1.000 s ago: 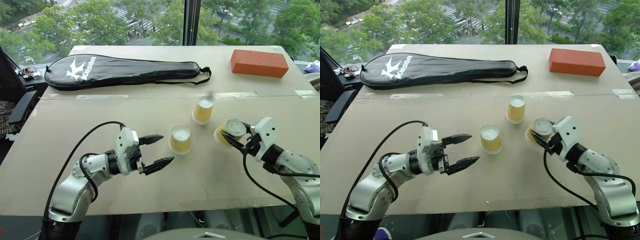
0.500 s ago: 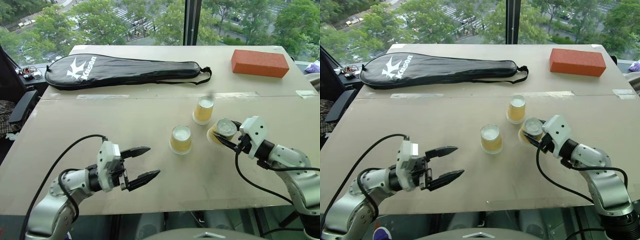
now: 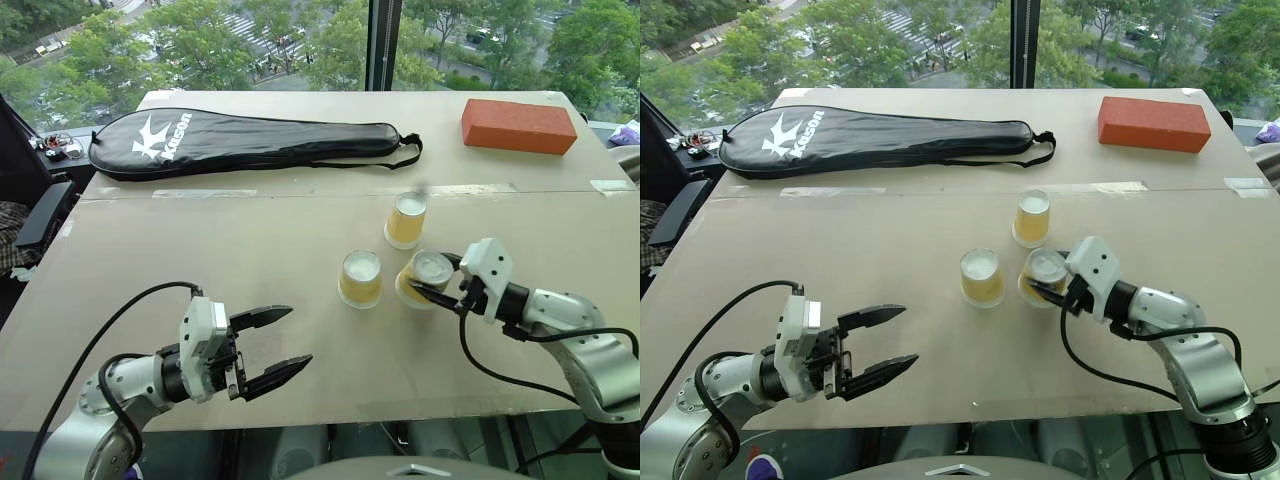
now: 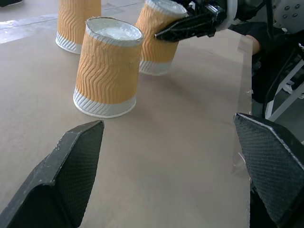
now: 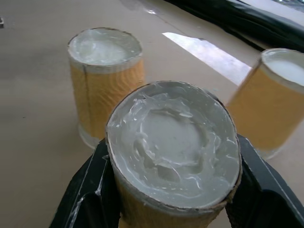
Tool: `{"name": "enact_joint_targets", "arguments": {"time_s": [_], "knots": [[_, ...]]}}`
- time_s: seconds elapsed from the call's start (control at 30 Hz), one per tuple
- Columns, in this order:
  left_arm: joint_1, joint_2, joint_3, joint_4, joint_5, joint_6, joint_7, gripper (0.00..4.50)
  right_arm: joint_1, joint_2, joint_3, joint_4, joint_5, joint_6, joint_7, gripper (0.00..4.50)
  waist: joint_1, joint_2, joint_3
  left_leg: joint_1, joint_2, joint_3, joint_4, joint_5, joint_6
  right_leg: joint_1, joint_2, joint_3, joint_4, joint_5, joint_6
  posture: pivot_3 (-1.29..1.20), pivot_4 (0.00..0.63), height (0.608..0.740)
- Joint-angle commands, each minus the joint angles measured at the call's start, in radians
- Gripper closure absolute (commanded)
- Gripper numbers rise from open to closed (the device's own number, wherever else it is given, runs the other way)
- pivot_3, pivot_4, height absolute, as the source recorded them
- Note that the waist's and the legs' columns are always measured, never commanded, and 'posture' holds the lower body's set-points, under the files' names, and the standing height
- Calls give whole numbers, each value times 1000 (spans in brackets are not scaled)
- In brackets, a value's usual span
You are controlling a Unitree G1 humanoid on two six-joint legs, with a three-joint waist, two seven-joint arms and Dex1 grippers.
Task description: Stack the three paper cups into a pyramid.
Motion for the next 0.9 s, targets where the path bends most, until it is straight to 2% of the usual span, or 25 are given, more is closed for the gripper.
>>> {"name": "enact_joint_targets", "arguments": {"time_s": [0.03,0.37,0.43,0.5,0.53,0.6,0.8,0.9], "knots": [[12,5,34,-52,-26,-13,4,0,-23,-2,8,-8,-1,-21,16,2522,0,0,0,0,0,0,0,0,0,0,0,0,0,0,0,0,150,740],[21,7,39,-71,-27,-7,18,0,-34,5,75,39,-12,15,37,2522,-1,0,0,0,0,0,0,0,0,0,0,0,0,0,0,0,150,740],[21,6,39,-75,-28,-6,21,0,-42,11,71,59,-21,23,21,1390,-3,-1,0,0,0,0,0,0,0,0,0,0,0,0,0,0,150,740],[23,6,39,-77,-28,-6,22,0,-43,-6,62,39,11,22,61,723,-4,0,0,0,0,0,0,0,0,0,0,0,0,0,0,0,150,740],[24,6,40,-78,-28,-6,23,0,-47,-4,47,27,27,24,63,116,-4,0,0,0,0,0,0,0,0,0,0,0,0,0,0,0,150,740],[25,6,40,-80,-28,-6,26,0,-68,-5,17,18,15,0,44,50,-5,0,0,0,0,0,0,0,0,0,0,0,0,0,0,0,150,740],[26,3,38,-82,-28,-8,31,0,-146,-2,-133,-64,246,109,57,50,-8,0,0,0,0,0,0,0,0,0,0,0,0,0,0,0,150,740],[18,1,37,-82,-34,-4,36,0,-207,5,-164,-43,299,151,35,50,-10,0,0,0,0,0,0,0,0,0,0,0,0,0,0,0,150,740]]}}
